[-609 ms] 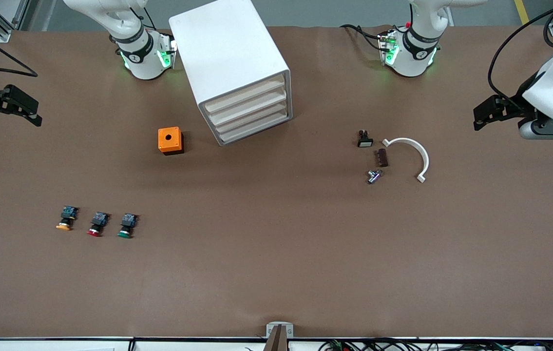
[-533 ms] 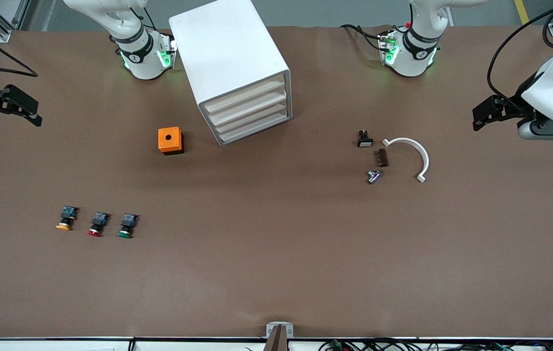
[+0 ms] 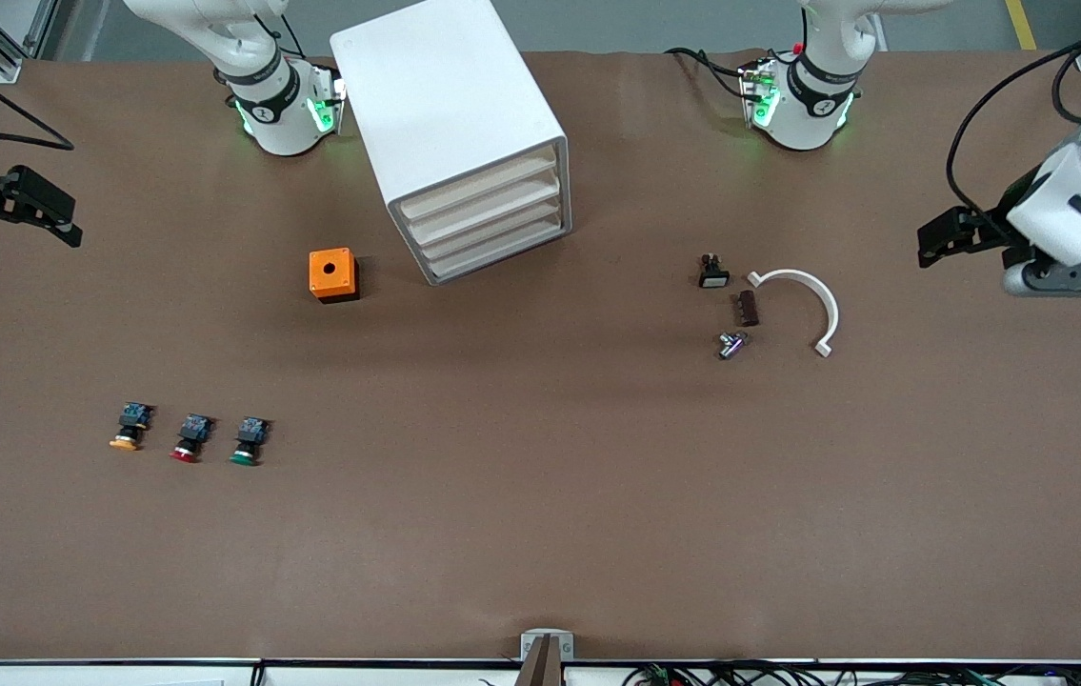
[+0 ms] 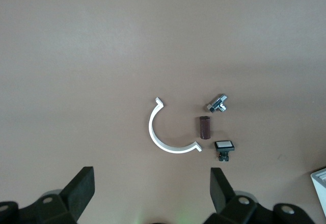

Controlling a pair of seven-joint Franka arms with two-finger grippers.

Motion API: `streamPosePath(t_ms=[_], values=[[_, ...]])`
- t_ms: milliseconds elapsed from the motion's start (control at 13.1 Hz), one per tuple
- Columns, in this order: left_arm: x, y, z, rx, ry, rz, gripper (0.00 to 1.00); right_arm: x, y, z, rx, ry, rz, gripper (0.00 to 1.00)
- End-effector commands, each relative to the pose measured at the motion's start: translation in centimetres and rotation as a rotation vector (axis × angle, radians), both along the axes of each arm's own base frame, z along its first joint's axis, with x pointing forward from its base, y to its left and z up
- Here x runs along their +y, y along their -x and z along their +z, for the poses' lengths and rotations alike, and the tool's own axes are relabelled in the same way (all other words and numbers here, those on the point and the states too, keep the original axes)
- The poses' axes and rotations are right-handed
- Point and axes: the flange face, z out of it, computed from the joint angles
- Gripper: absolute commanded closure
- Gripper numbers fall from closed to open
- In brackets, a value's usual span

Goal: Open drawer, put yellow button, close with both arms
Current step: 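Reach the left gripper to the drawer while the right gripper reaches the yellow button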

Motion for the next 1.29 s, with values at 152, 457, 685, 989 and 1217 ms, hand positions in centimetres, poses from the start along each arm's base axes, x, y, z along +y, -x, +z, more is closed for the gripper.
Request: streamPosePath(t_ms=[152,457,685,989,1217], values=[[-3.5,-6.1,-4.4,0.038,0.001,0.044,0.00,-2.8,0.2,0.6,0.013,-0.003,-0.059,0.00],[-8.6,-10.5,-11.9,0.050,-0.015,0.418,0.00,-6.0,0.7,0.4,0.036,-0.016,-0.118,0.00],[-14.1,-9.9,-15.9,0.092,-0.069,0.691,0.00,-6.9,-0.2,-1.6,0.073,-0.018,-0.105,0.00],[-19.5,-7.1,-19.8,0.293,-0.143,1.056,0.00,-7.9,-2.7,-6.2,0.149,0.012,0.021,0.00],[-23.7,-4.3,-22.5,0.478,-0.235,1.166,0.00,-9.3,-5.7,-11.8,0.171,0.032,0.017,0.00]])
